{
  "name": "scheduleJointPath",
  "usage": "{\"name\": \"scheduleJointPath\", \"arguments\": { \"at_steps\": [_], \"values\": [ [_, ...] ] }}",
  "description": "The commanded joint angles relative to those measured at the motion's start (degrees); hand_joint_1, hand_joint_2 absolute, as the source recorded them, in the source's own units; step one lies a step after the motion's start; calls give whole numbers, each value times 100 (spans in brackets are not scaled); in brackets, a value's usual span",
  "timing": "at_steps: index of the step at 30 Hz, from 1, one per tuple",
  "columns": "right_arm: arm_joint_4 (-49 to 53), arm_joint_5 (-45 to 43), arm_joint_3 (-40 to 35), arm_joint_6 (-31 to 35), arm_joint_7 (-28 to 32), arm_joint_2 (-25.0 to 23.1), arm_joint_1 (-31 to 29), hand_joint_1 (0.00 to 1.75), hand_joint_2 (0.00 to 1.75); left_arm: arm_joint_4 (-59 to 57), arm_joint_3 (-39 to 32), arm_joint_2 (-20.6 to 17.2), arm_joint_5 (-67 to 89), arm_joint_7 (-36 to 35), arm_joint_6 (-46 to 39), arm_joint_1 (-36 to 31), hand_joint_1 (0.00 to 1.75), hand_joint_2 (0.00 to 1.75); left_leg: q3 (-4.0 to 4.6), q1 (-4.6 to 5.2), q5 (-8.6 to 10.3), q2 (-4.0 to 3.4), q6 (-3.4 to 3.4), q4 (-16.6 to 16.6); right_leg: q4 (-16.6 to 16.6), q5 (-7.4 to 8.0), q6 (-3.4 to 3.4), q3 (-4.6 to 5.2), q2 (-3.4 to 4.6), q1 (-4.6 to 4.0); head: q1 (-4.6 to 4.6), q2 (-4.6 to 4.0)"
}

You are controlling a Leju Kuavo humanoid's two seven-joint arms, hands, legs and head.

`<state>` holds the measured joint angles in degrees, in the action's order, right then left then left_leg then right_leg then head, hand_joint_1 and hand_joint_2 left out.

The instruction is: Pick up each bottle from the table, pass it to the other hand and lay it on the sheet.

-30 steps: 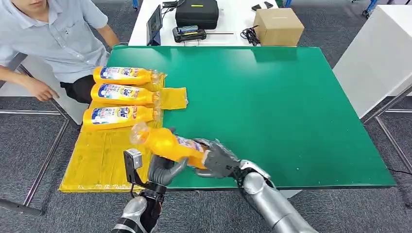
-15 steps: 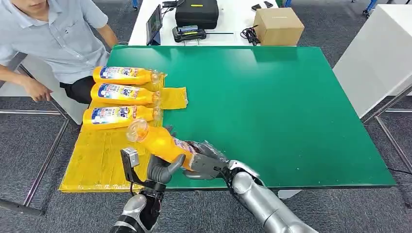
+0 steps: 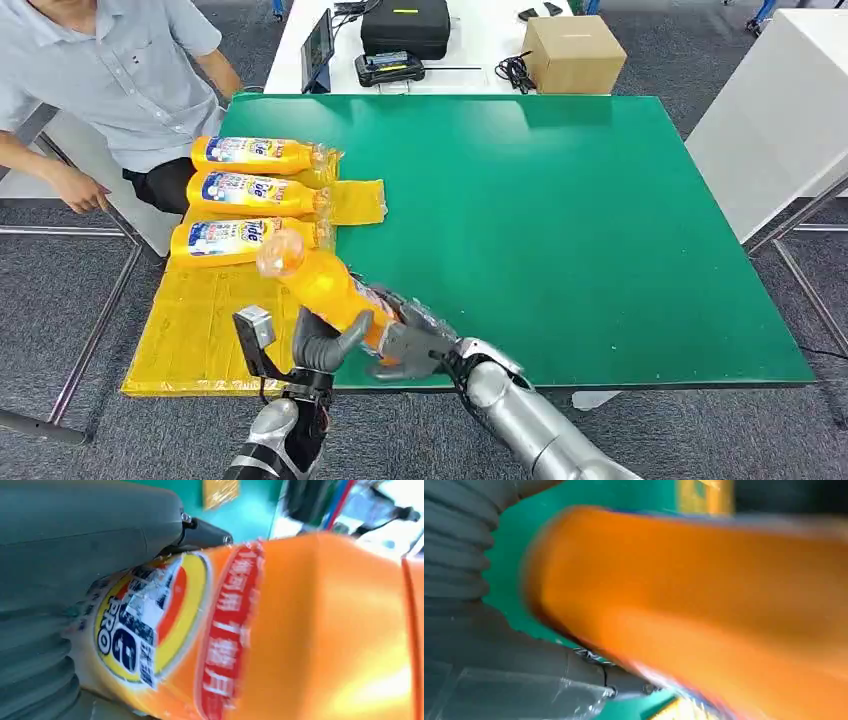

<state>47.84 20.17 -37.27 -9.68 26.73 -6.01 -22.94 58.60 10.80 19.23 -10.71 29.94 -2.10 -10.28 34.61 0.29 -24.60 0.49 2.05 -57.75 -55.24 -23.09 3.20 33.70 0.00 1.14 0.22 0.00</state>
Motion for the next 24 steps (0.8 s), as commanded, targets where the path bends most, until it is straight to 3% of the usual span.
{"name": "scheduleJointPath", "arguments": {
  "at_steps": [1, 4, 5, 8, 9, 10, 11, 22, 24],
  "values": [
    [-270, 15, 57, 112, -31, -53, 320, 0, 0, 745, -358, -103, 201, 50, -161, 153, 175, 175, -26, -9, -14, -11, -14, 0, 1, -11, -16, -24, 7, -10, -2, 0],
    [-205, 99, 144, 208, -42, -39, 395, 0, 0, 878, -398, -104, 422, 89, -336, 215, 175, 175, -14, -7, -7, -2, -10, 2, 4, -6, -12, -14, -3, -8, 2, 0],
    [-145, 166, 205, 306, -68, -25, 445, 0, 175, 928, -368, -145, 759, 81, -603, 224, 175, 175, -21, -10, -11, -4, -13, -1, 1, -11, -16, -20, -2, -11, 2, 0],
    [129, 339, 426, 504, -153, 21, 660, 0, 175, 1156, -406, -198, 1490, -31, -1037, 310, 175, 175, -26, -10, -11, -2, -15, 1, 2, -12, -18, -25, -5, -11, 2, 0],
    [311, 455, 555, 578, -214, 72, 813, 0, 175, 1298, -400, -205, 2436, -230, -1536, 356, 175, 175, -17, -8, -8, -1, -11, 1, 3, -9, -15, -16, -5, -9, 0, 0],
    [411, 515, 616, 569, -217, 117, 909, 0, 175, 1471, -493, -143, 2576, -313, -1470, 432, 175, 175, -27, -12, -14, -4, -16, -1, 1, -13, -19, -26, -2, -13, 2, 0],
    [498, 614, 747, 583, -199, 133, 1002, 0, 175, 1501, -440, -217, 3843, -597, -1950, 409, 175, 175, -14, -6, -7, 3, -10, 1, 2, -9, -13, -14, -7, -6, 2, 0],
    [531, 679, 811, 548, -188, 112, 1015, 0, 175, 1542, -582, -147, 3953, -622, -1817, 407, 175, 175, -17, -8, -10, -2, -14, -2, 1, -10, -17, -18, -4, -10, 2, 0],
    [521, 712, 888, 515, -161, 119, 1011, 0, 175, 1373, -353, -433, 5694, -1078, -2325, 262, 106, 175, -17, -6, -11, -9, -12, -1, 1, -9, -16, -15, 3, -8, 0, 0]
  ]
}}
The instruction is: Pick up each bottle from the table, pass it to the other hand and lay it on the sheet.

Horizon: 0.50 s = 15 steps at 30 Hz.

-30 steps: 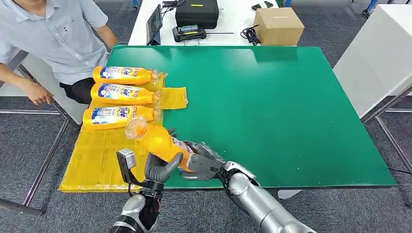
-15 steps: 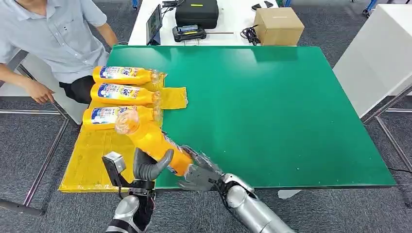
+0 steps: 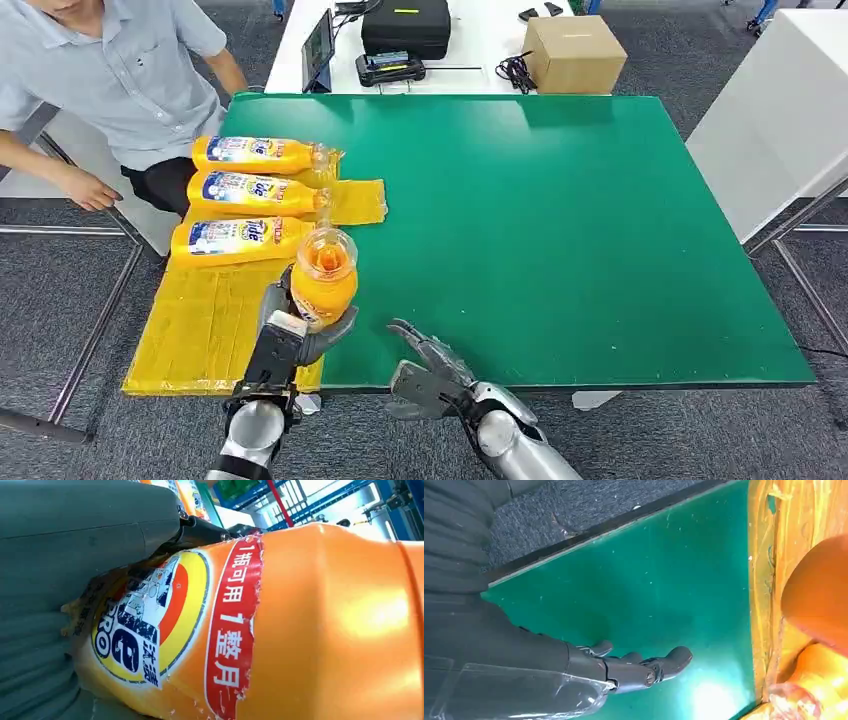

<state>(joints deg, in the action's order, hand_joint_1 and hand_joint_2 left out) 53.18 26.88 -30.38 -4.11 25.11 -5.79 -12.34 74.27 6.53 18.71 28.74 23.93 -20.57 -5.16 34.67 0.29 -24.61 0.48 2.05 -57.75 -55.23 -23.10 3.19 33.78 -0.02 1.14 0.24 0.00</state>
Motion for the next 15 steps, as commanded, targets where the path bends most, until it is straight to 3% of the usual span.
{"name": "scheduleJointPath", "arguments": {
  "at_steps": [1, 2, 4, 9, 11, 15],
  "values": [
    [-33, 55, 243, -65, 25, 104, -72, 0, 175, -295, 107, -532, 2590, -741, -681, -364, 131, 175, -19, -5, -5, -5, -10, 4, 4, -5, -12, -19, 1, -6, 0, 0],
    [-43, 56, 270, -83, 49, 105, -84, 0, 175, -344, 101, -602, 2878, -836, -658, -428, 138, 175, -32, -7, -12, -6, -16, 1, -1, -12, -19, -30, 0, -8, 0, 0],
    [-38, 58, 303, -113, 105, 93, -85, 0, 175, -403, 93, -752, 3359, -911, -744, -563, 175, 175, -23, -4, -4, -1, -13, 5, 2, -5, -15, -21, -2, -5, 0, 0],
    [76, 90, 266, -154, 194, 80, -3, 0, 175, -642, 128, -1035, 4256, -1328, -587, -874, 175, 175, -14, -4, -1, -2, -10, 4, 2, -3, -11, -11, -1, -4, 0, 0],
    [47, 59, 248, -204, 246, 96, -45, 0, 175, -1193, 347, -1324, 5192, -1830, -340, -1183, 175, 175, -25, -7, -3, 1, -14, 5, 3, -6, -15, -23, -5, -7, -2, 0],
    [39, 3, 273, -242, 310, 89, -46, 0, 175, -2310, 480, -1487, 5475, -2032, -219, -1681, 175, 175, -35, -7, -1, 7, -17, 7, 2, -9, -19, -34, -12, -7, -2, 0]
  ]
}}
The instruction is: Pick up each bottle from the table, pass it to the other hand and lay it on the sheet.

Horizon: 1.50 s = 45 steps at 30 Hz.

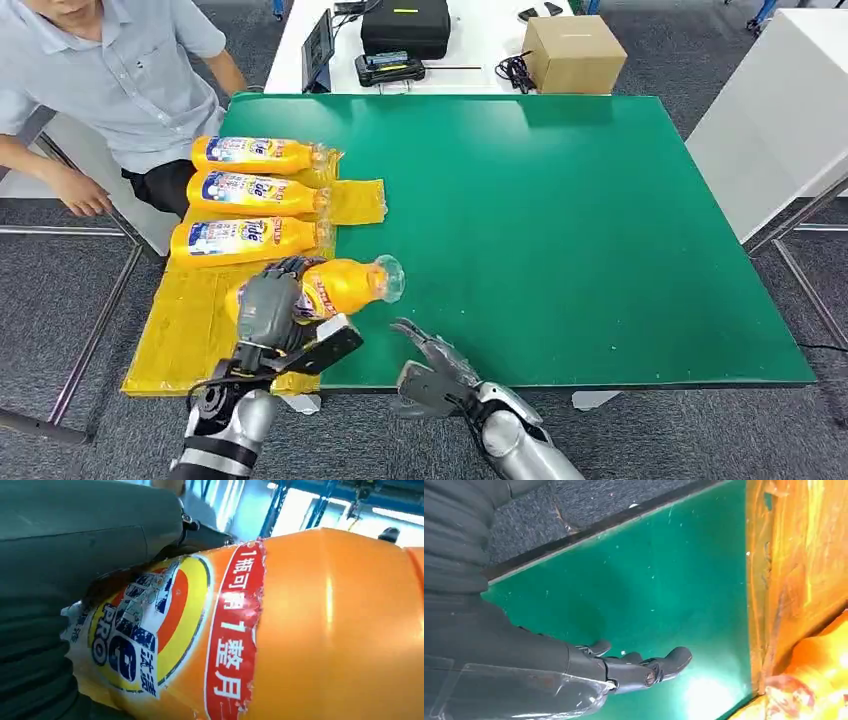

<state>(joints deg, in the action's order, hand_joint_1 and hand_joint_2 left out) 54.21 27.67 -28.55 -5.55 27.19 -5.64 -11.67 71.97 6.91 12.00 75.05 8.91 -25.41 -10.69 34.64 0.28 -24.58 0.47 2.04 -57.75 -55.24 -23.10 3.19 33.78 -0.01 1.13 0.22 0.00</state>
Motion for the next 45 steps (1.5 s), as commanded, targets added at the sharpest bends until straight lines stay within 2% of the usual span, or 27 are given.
{"name": "scheduleJointPath", "arguments": {
  "at_steps": [1, 5, 9, 13, 14, 15, 16, 17, 27, 35, 45],
  "values": [
    [-36, -76, 76, -102, 114, 83, -98, 0, 175, -2197, 400, -805, 826, -560, 231, -1178, 175, 175, -24, -5, -1, 3, -12, 6, 5, -4, -14, -25, -7, -5, 2, 0],
    [13, -105, 80, -127, 126, 93, -60, 0, 175, -2410, 435, -875, 855, -558, 429, -1287, 175, 175, -24, -7, -4, 5, -12, 1, 1, -9, -15, -27, -11, -7, 0, 0],
    [-267, -135, 72, -174, 184, 36, -234, 0, 175, -3531, 659, -1028, 943, -537, 1104, -1812, 175, 175, -17, -4, -1, -1, -9, 3, 0, -4, -11, -18, -3, -4, 0, 0],
    [-342, -149, 73, -181, 226, 6, -291, 0, 175, -3872, 703, -1018, 993, -659, 877, -1965, 175, 175, -33, -6, -3, -4, -14, 6, 2, -5, -17, -32, 0, -6, 0, 0],
    [-344, -148, 71, -164, 235, 1, -297, 0, 175, -3940, 660, -999, 1002, -741, 812, -2004, 164, 175, -32, -6, -1, -3, -14, 5, 1, -2, -17, -34, 2, -6, 0, 0],
    [-340, -147, 70, -158, 239, -2, -294, 0, 175, -3961, 617, -983, 1005, -783, 793, -2024, 143, 175, -33, -5, -2, -10, -12, 3, -1, 0, -15, -32, 7, -5, 4, 0],
    [-338, -151, 76, -156, 238, -2, -291, 0, 175, -3989, 607, -980, 1038, -862, 827, -2041, 21, 175, -34, -2, 1, -9, -12, 5, -1, 1, -14, -32, 6, -3, 0, 0],
    [-354, -150, 82, -151, 235, -5, -301, 0, 175, -4051, 645, -1003, 1183, -999, 837, -2079, 0, 175, -35, -6, 1, -7, -15, 3, -2, 1, -17, -35, 3, -6, 0, 0],
    [-548, -155, 169, -142, 253, -54, -416, 0, 175, -4762, 405, -994, 1027, -941, 1604, -2203, 0, 175, -82, -6, 14, -24, -22, 12, 2, 9, -18, -77, 22, -6, 0, 0],
    [-713, -134, 179, -157, 281, -55, -526, 0, 175, -4859, 378, -1010, 941, -740, 1704, -2202, 0, 175, -102, -8, 20, -37, -32, 19, 6, 25, -39, -87, 33, -9, -2, 0],
    [-759, -113, 185, -129, 308, -55, -539, 0, 175, -4789, 427, -1021, 866, -569, 1667, -2131, 0, 175, -114, -2, 18, -19, -25, 15, -1, 15, -28, -104, 18, -4, 0, 0]
  ]
}}
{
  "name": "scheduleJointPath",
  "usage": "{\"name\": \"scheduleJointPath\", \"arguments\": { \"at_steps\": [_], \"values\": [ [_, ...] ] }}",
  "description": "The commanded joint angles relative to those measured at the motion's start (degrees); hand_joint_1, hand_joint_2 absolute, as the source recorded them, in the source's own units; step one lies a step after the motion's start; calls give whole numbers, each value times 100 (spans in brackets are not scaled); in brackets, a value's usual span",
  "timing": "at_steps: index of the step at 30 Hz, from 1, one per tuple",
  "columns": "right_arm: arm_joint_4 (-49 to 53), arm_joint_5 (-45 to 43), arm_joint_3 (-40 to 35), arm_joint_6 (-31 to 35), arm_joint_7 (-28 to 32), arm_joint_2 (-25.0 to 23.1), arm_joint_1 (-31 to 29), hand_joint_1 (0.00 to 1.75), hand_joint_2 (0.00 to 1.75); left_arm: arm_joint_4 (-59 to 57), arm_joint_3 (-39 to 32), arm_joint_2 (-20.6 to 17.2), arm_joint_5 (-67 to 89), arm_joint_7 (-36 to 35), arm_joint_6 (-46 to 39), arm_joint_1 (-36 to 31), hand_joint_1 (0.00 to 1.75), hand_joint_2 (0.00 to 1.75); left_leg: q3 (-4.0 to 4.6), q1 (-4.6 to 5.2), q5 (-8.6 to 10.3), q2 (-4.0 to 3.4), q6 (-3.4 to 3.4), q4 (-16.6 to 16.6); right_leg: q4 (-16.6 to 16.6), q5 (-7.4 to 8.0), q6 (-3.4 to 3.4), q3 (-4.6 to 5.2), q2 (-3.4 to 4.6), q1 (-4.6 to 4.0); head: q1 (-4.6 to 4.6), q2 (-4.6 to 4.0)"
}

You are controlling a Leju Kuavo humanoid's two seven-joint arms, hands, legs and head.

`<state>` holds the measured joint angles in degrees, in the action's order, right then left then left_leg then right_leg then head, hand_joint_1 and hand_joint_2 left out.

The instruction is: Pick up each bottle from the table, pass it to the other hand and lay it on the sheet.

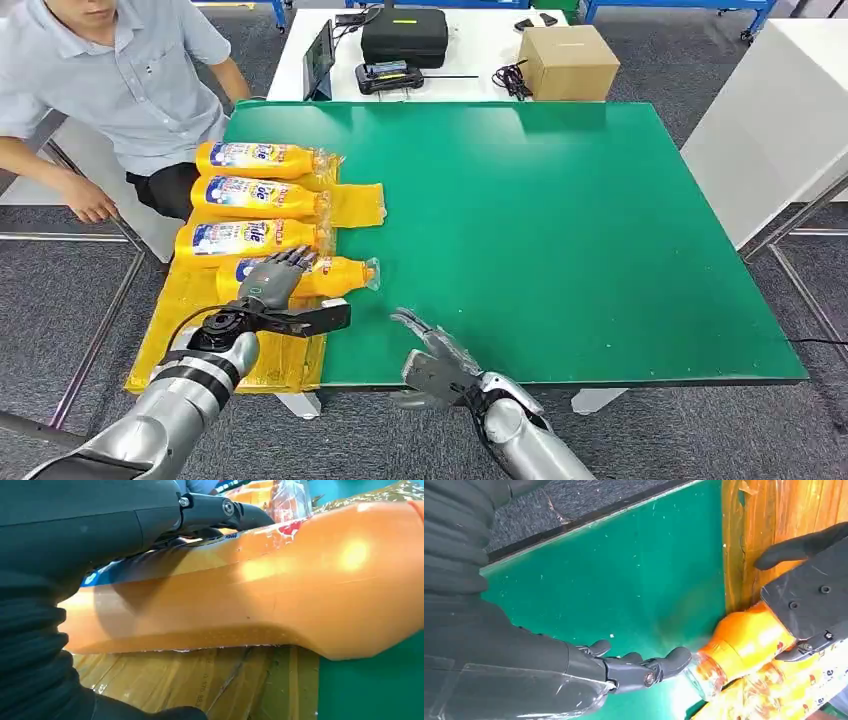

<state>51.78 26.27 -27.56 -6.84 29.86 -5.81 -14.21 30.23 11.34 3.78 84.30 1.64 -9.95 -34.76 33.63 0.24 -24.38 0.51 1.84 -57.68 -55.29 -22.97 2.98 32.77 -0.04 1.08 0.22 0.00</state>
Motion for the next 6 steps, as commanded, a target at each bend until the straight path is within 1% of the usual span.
{"name": "scheduleJointPath", "arguments": {
  "at_steps": [1, 3, 6],
  "values": [
    [-429, 35, 127, 63, 41, -6, -165, 0, 175, -286, 119, -65, -50, 228, -222, 391, 0, 175, -14, 1, -1, -23, -8, 9, 4, 3, -8, -4, 21, 1, 0, 0],
    [-429, 35, 127, 63, 41, -6, -165, 0, 175, -286, 119, -65, -50, 228, -222, 391, 0, 175, -10, 1, 0, -12, -8, 6, 1, 1, -7, -2, 9, 0, 0, 0],
    [-427, 35, 127, 63, 41, -7, -166, 0, 175, -285, 117, -75, -50, 228, -218, 389, 0, 175, -9, 2, 2, -15, -8, 8, 2, 2, -8, 0, 14, 1, 0, 0]
  ]
}}
